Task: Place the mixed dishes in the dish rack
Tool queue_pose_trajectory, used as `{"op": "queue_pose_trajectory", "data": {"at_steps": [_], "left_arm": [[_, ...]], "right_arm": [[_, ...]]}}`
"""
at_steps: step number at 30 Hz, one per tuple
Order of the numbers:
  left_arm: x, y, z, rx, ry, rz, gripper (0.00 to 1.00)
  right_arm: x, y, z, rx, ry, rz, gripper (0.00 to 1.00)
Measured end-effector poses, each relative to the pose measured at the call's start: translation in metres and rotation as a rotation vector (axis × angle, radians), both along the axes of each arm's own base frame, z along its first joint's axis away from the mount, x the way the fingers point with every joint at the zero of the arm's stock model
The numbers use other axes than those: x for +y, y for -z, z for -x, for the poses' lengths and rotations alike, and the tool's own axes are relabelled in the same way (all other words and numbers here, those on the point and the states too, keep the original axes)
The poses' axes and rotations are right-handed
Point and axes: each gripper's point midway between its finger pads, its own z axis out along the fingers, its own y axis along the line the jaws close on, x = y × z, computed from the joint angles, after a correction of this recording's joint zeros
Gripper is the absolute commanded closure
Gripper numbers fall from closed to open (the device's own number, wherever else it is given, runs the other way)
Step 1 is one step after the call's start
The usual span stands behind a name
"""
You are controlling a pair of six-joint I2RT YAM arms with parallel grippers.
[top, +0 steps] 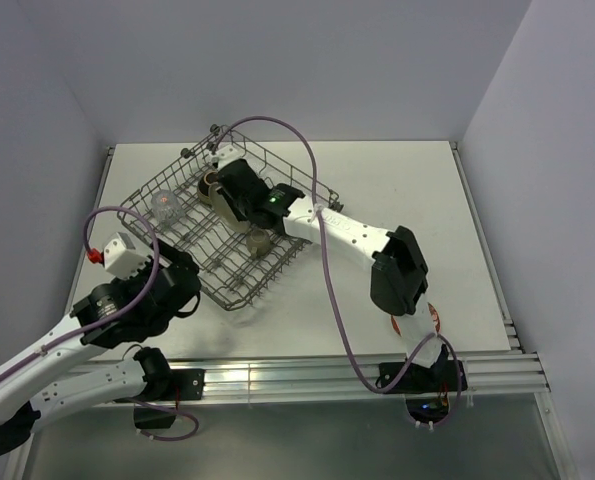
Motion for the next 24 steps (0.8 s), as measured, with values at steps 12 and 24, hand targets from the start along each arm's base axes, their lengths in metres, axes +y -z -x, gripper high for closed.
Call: {"op": "queue_pose_trajectory", "data": {"at_steps": [12, 24], "left_arm": [[0.002, -0.007, 0.002, -0.04, 0.016, 0.052, 0.13], [0.004, -0.005, 0.004, -0.042, 0.02, 0.066, 0.13]], "right_arm": [[0.017, 0.019, -0.027, -0.081, 0.005, 0.088, 1.0], [0.043, 0.043, -0.029, -0.135, -0.035, 0.174, 1.0]]}}
